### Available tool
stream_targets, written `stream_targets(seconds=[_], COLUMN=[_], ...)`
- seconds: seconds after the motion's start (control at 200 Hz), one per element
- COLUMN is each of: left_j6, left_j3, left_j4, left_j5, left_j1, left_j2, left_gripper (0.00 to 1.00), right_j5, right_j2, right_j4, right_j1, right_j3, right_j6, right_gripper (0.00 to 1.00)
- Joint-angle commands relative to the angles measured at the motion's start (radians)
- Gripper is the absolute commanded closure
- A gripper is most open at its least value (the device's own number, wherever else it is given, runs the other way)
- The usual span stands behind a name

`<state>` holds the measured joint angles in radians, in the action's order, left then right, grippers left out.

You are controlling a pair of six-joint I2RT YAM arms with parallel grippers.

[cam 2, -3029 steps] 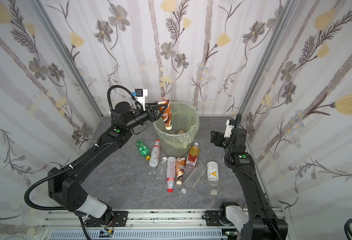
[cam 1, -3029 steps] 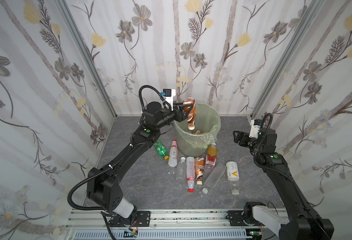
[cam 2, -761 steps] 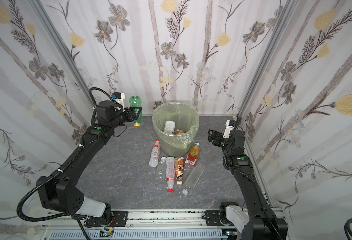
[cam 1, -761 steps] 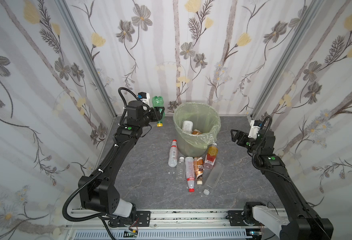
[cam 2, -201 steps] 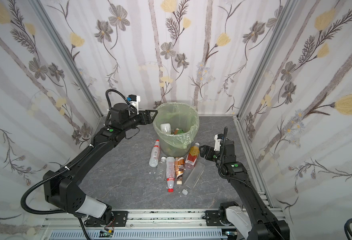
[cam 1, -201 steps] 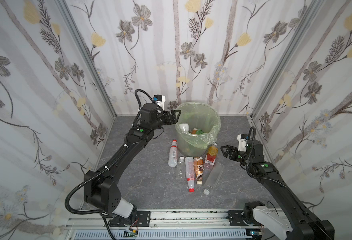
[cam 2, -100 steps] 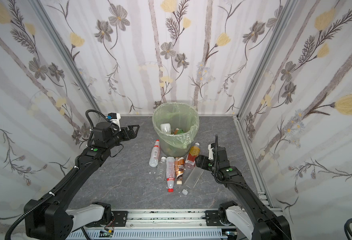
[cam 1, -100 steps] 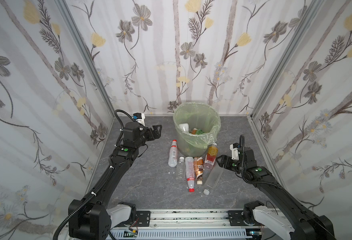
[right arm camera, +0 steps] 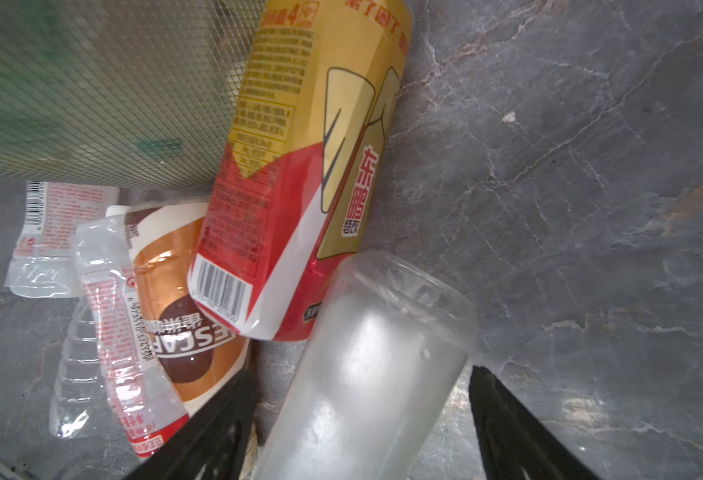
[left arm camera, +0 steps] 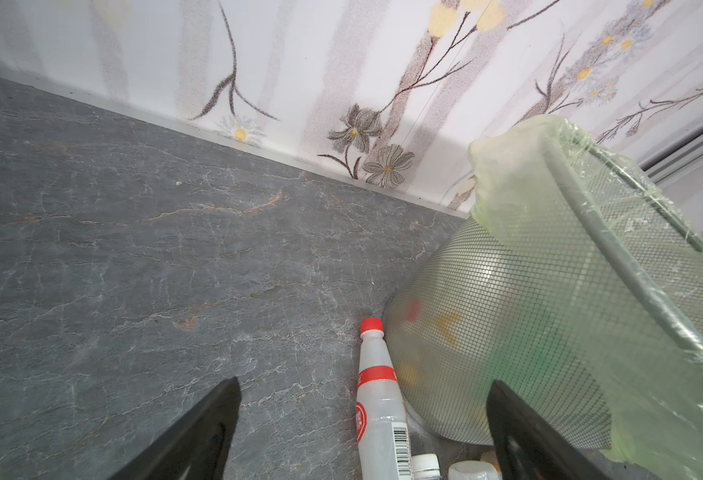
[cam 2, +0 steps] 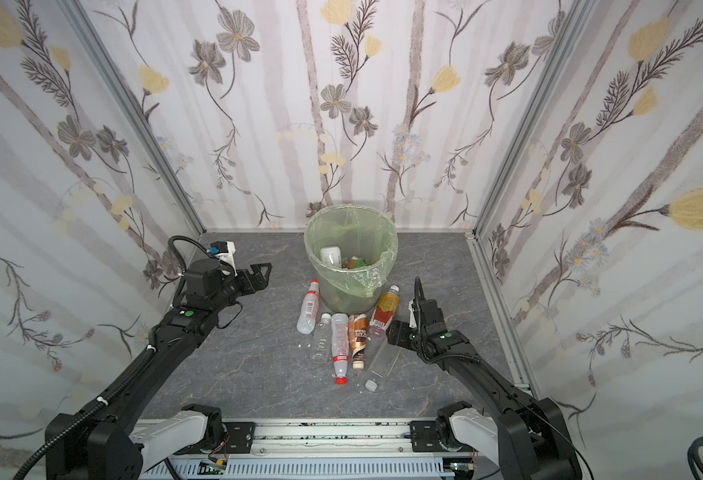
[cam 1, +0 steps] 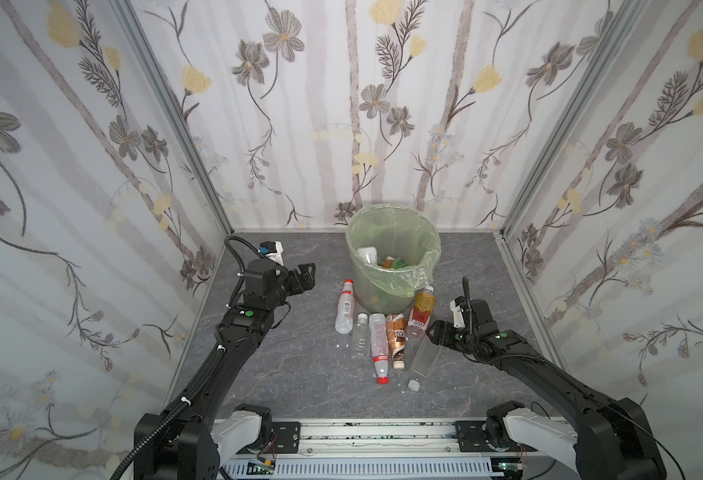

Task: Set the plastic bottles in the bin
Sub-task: 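Withdraw the left arm while the right gripper lowers toward the yellow-label bottle, then close the right gripper on the clear frosted bottle beside the yellow bottle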

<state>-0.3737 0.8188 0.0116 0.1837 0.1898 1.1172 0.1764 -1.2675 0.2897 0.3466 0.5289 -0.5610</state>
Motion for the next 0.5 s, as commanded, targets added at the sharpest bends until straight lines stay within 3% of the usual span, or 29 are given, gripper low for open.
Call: stream_targets(seconds=[0.0,0.315,0.495], left_j6=[0.0,0.002,0.007], left_j3=[-0.012,-0.029,-0.046], left_j4=[-0.029,-0.029,-0.029], left_j5=[-0.023,-0.039,-0.052], left_j1=[-0.004,-0.007,-0.009], left_j2=[-0.004,-0.005,-0.024], left_gripper=[0.06,0.06,0.06], right_j5=[-0.005,0.004,-0.006], right_j2=[-0.021,-0.13,-0.16], right_j4=[-0.012,-0.058,-0.068], right_j1=[0.017,0.044,0.046], right_j3=[-0.001,0.0,0.003], right_j6=[-0.023,-0.038,-0.036], right_gripper=[0.19,0.18,0.22])
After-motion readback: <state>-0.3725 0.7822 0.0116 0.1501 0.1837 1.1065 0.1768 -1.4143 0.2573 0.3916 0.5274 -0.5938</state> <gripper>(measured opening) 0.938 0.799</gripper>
